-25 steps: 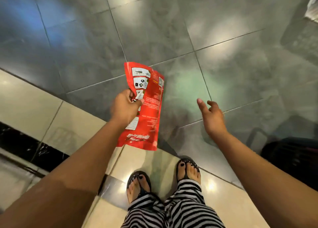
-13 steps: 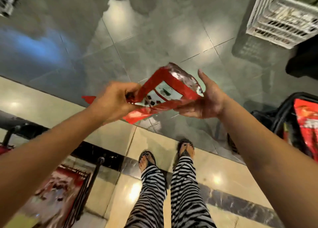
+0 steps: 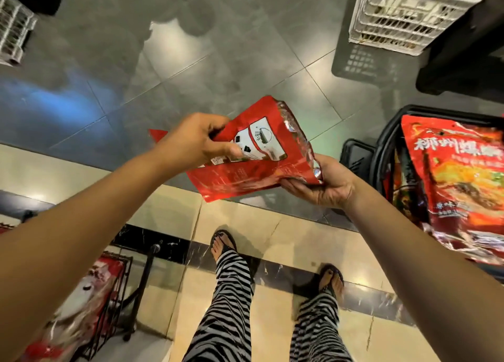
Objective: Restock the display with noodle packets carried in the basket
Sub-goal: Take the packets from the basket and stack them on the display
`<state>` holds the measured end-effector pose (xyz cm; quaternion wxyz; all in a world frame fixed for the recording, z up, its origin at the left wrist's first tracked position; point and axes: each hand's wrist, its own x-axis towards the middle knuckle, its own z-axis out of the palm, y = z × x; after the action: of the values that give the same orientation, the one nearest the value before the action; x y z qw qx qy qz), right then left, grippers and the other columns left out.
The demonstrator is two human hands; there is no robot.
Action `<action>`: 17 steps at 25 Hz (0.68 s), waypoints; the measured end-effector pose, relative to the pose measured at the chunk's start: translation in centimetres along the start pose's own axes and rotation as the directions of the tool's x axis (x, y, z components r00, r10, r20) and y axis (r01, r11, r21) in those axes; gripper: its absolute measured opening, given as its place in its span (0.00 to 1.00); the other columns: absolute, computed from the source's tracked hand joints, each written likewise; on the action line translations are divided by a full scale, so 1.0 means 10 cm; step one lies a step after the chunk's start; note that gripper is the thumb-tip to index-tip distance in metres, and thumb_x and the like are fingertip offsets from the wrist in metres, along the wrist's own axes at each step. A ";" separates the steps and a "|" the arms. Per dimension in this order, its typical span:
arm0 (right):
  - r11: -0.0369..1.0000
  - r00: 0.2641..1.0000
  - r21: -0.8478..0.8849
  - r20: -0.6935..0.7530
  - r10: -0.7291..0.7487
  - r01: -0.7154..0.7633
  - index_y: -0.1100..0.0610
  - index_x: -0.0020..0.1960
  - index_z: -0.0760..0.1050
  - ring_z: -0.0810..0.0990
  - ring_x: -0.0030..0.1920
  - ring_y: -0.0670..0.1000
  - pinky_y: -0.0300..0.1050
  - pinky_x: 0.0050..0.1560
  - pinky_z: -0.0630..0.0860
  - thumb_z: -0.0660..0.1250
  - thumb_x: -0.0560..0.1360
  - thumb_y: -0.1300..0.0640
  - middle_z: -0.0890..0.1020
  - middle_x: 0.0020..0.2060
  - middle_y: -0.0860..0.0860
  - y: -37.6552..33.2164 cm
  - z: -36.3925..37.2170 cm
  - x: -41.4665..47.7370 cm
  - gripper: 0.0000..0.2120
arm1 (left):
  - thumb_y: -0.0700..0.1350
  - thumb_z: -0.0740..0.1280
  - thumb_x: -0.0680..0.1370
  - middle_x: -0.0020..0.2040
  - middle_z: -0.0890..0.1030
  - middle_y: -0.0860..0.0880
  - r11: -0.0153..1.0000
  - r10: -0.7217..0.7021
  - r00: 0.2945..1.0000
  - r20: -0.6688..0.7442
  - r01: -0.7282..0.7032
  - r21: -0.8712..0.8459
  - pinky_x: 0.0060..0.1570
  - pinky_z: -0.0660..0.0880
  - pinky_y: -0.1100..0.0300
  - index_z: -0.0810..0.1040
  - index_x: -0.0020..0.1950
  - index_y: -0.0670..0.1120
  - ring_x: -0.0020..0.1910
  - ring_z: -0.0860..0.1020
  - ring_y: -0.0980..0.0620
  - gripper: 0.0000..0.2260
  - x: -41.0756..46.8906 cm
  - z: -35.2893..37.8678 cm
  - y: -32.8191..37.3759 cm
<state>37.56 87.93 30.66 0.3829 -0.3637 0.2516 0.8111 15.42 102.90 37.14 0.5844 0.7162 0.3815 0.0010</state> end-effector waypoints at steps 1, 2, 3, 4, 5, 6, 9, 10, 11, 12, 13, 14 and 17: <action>0.998 0.998 0.011 -0.019 -0.054 0.054 0.72 0.47 0.81 0.84 0.38 0.67 0.57 0.29 0.82 0.82 0.42 0.74 0.82 0.44 0.70 0.02 -0.09 -0.10 0.32 | 0.75 0.71 0.57 0.36 0.78 0.45 0.998 0.043 0.997 -0.058 -0.040 0.050 0.56 0.74 0.51 0.81 0.38 0.58 0.37 0.74 0.52 0.24 -0.01 0.13 0.03; 0.993 0.993 0.000 -0.026 -0.116 0.116 0.72 0.45 0.82 0.85 0.38 0.66 0.58 0.31 0.82 0.81 0.46 0.74 0.82 0.43 0.70 0.06 -0.16 -0.22 0.27 | 0.78 0.64 0.62 0.39 0.79 0.42 0.985 0.111 0.987 -0.119 -0.093 0.148 0.68 0.66 0.46 0.82 0.42 0.57 0.41 0.75 0.52 0.26 -0.01 0.29 0.06; 0.984 0.984 -0.032 -0.031 -0.178 0.177 0.72 0.44 0.82 0.85 0.37 0.64 0.58 0.35 0.83 0.79 0.53 0.72 0.83 0.42 0.68 0.08 -0.23 -0.35 0.20 | 0.79 0.56 0.66 0.48 0.81 0.41 0.964 0.137 0.973 -0.187 -0.087 0.252 0.74 0.54 0.41 0.84 0.51 0.54 0.51 0.76 0.51 0.34 -0.01 0.44 0.12; 0.970 0.969 -0.077 -0.071 -0.235 0.230 0.71 0.45 0.81 0.85 0.36 0.60 0.54 0.38 0.83 0.74 0.63 0.70 0.84 0.41 0.66 0.11 -0.27 -0.46 0.12 | 0.79 0.50 0.69 0.61 0.79 0.43 0.942 0.130 0.961 -0.244 -0.043 0.332 0.76 0.44 0.40 0.80 0.64 0.51 0.65 0.72 0.49 0.42 -0.01 0.58 0.18; 0.955 0.952 -0.113 -0.112 -0.285 0.273 0.69 0.47 0.79 0.85 0.35 0.57 0.50 0.38 0.83 0.67 0.72 0.67 0.84 0.39 0.63 0.12 -0.31 -0.55 0.06 | 0.76 0.46 0.71 0.72 0.70 0.45 0.933 0.084 0.948 -0.308 0.033 0.358 0.76 0.40 0.41 0.71 0.72 0.50 0.75 0.61 0.48 0.41 0.01 0.72 0.22; 0.937 0.934 -0.161 -0.130 -0.333 0.311 0.67 0.47 0.77 0.85 0.33 0.54 0.46 0.37 0.83 0.61 0.78 0.65 0.84 0.37 0.61 0.12 -0.37 -0.66 0.07 | 0.73 0.45 0.73 0.77 0.61 0.45 0.945 -0.008 0.936 -0.351 0.122 0.305 0.76 0.38 0.43 0.67 0.74 0.49 0.79 0.51 0.46 0.40 0.03 0.87 0.29; 0.828 0.862 -0.388 -0.139 -0.487 0.405 0.63 0.46 0.76 0.82 0.29 0.48 0.39 0.29 0.80 0.60 0.79 0.64 0.84 0.32 0.54 0.10 -0.48 -0.96 0.07 | 0.78 0.60 0.61 0.79 0.60 0.43 0.911 -0.332 0.861 -0.386 0.187 -0.367 0.77 0.53 0.47 0.67 0.74 0.49 0.78 0.58 0.46 0.49 0.05 1.16 0.57; 0.774 0.834 -0.456 -0.113 -0.540 0.440 0.62 0.48 0.77 0.82 0.31 0.49 0.39 0.30 0.79 0.62 0.78 0.65 0.84 0.34 0.54 0.10 -0.51 -1.04 0.06 | 0.73 0.68 0.62 0.75 0.67 0.45 0.792 -0.416 0.851 -0.319 0.167 -0.588 0.72 0.66 0.48 0.65 0.76 0.48 0.72 0.70 0.47 0.49 0.06 1.19 0.62; 0.715 0.803 -0.502 -0.066 -0.592 0.486 0.61 0.51 0.79 0.83 0.34 0.50 0.40 0.34 0.80 0.64 0.77 0.66 0.85 0.38 0.54 0.09 -0.53 -1.09 0.07 | 0.65 0.72 0.67 0.67 0.77 0.46 0.683 -0.463 0.860 -0.213 0.193 -0.704 0.59 0.77 0.50 0.68 0.73 0.46 0.60 0.80 0.49 0.40 0.07 1.21 0.70; 0.665 0.772 -0.521 -0.016 -0.635 0.536 0.60 0.54 0.79 0.83 0.39 0.51 0.41 0.38 0.81 0.64 0.76 0.68 0.85 0.42 0.54 0.09 -0.54 -1.12 0.10 | 0.60 0.71 0.73 0.55 0.84 0.47 0.632 -0.474 0.877 -0.074 0.281 -0.722 0.46 0.82 0.53 0.75 0.65 0.45 0.48 0.84 0.49 0.26 0.07 1.21 0.73; 0.624 0.742 -0.525 0.022 -0.670 0.579 0.59 0.58 0.79 0.84 0.43 0.53 0.43 0.43 0.82 0.65 0.75 0.69 0.85 0.46 0.55 0.08 -0.54 -1.12 0.14 | 0.57 0.69 0.75 0.45 0.86 0.47 0.584 -0.463 0.884 0.057 0.353 -0.731 0.39 0.82 0.53 0.81 0.54 0.45 0.41 0.84 0.48 0.17 0.05 1.21 0.75; 0.589 0.716 -0.532 0.047 -0.696 0.608 0.59 0.63 0.77 0.84 0.49 0.53 0.45 0.48 0.81 0.65 0.75 0.71 0.84 0.51 0.55 0.08 -0.54 -1.11 0.18 | 0.55 0.71 0.72 0.41 0.86 0.45 0.549 -0.433 0.888 0.155 0.396 -0.736 0.36 0.82 0.52 0.84 0.47 0.44 0.38 0.84 0.47 0.14 0.05 1.19 0.78; 0.493 0.663 -0.623 0.054 -0.747 0.606 0.53 0.75 0.65 0.80 0.61 0.54 0.51 0.60 0.78 0.69 0.73 0.71 0.80 0.61 0.53 0.08 -0.50 -1.11 0.34 | 0.50 0.86 0.48 0.42 0.86 0.42 0.558 -0.348 0.896 0.275 0.433 -0.708 0.35 0.82 0.52 0.83 0.46 0.42 0.38 0.85 0.46 0.31 0.13 1.07 0.68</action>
<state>43.84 79.18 36.37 0.5065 -0.6214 -0.1382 0.5815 24.89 94.47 38.87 0.8317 0.3041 0.4645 -0.0074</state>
